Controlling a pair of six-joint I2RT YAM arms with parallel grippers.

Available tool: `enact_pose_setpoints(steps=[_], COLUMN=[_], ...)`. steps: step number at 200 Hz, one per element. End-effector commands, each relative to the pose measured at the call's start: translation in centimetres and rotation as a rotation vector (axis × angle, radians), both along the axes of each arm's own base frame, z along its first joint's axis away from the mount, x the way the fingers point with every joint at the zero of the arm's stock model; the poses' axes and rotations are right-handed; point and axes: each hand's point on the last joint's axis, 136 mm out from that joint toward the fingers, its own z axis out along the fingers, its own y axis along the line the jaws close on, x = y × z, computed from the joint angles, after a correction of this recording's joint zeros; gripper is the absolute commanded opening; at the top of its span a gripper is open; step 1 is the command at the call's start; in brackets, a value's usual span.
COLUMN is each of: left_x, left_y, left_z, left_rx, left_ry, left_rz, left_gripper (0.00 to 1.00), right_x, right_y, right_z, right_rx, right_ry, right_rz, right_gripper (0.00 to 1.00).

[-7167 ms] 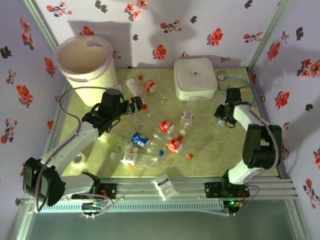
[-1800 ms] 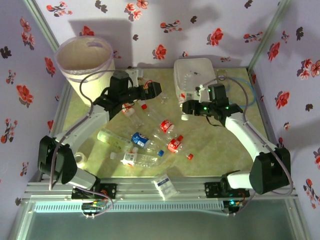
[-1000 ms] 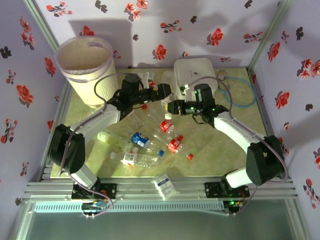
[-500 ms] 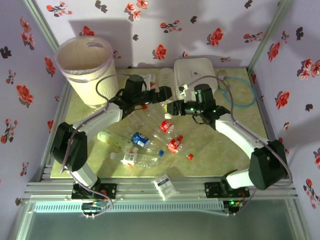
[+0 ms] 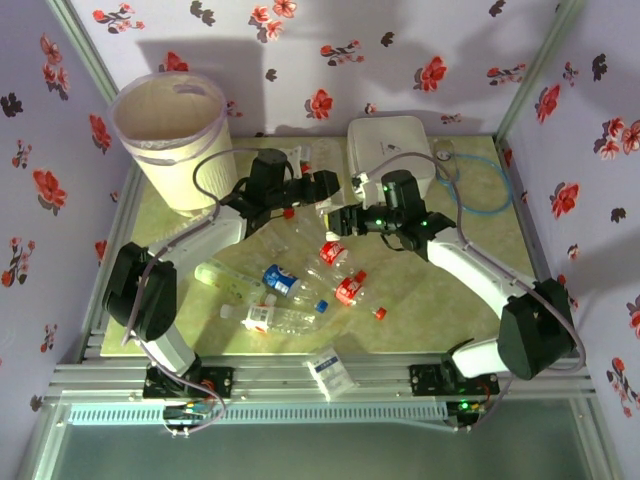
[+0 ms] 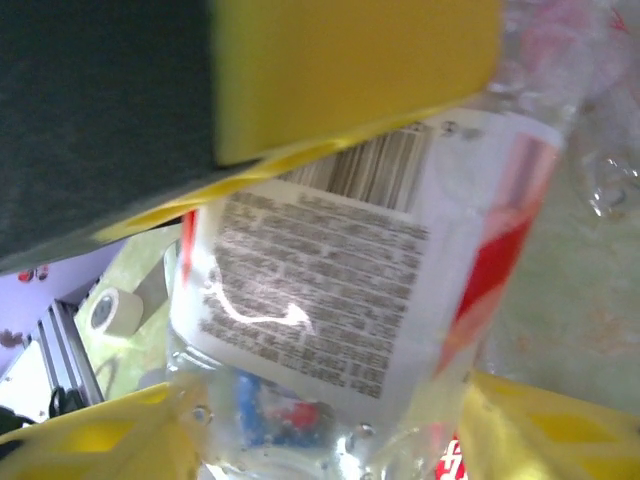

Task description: Put the plastic bottles in the bin

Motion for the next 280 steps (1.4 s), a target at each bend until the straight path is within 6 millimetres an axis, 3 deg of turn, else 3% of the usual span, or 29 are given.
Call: enact_pose_setpoints(steps=[1, 5, 31, 56, 74, 92, 119, 138, 166, 199, 218, 280], left_x=[0.2, 0.3, 1.2, 2.9, 4.6, 6.3, 7.8, 8.2, 9.3, 10.6, 11.7, 15.6], left_y=[-0.2, -0.2, 1.8, 5.9, 10.1, 14.8, 22.6, 27.9, 34.4, 38.4, 39.6, 40.4], left_z=[-0.3, -0.3, 1.3, 5.5, 8.7, 12.2, 17.8, 20.6, 21.2, 21.1, 20.4, 16.1], left_rx=[0.030, 0.036, 0.083, 0.169, 0.241, 0.246, 0.278, 0.415, 0.515, 0.515, 0.538, 0.650], left_ry=[-0.002, -0.003, -0.046, -0.147, -0.226, -0.284, -0.399, -0.506, -0.504, -0.492, -0.470, -0.338], left_rz=[-0.011, -0.012, 0.013, 0.083, 0.184, 0.308, 0.532, 0.722, 0.911, 1.011, 1.026, 0.987], left_gripper=[0.59, 0.59, 0.58, 0.58, 0.57, 0.53, 0.42, 0.36, 0.23, 0.15, 0.14, 0.13], right_x=[1.3, 1.4, 1.7, 1.8, 1.8, 1.4, 1.1, 1.0, 0.8, 0.5, 0.3, -0.7], right_y=[-0.8, -1.0, -3.9, -8.0, -10.3, -11.4, -12.1, -11.8, -10.5, -10.5, -10.7, -11.2], right_z=[1.1, 1.0, 1.6, 2.5, 1.7, 0.3, -1.9, -3.1, -4.3, -4.8, -4.9, -5.9], right_rx=[-0.044, -0.057, -0.102, -0.102, -0.114, -0.115, -0.110, -0.064, -0.024, -0.040, -0.061, -0.115], right_ry=[-0.049, -0.051, -0.097, -0.139, -0.139, -0.086, 0.008, 0.051, 0.115, 0.141, 0.138, 0.174], right_rz=[-0.060, -0.072, -0.180, -0.337, -0.414, -0.455, -0.517, -0.530, -0.487, -0.481, -0.479, -0.473], right_gripper=[0.92, 0.99, 0.99, 0.99, 0.99, 0.99, 0.99, 0.99, 0.99, 0.99, 0.99, 0.99])
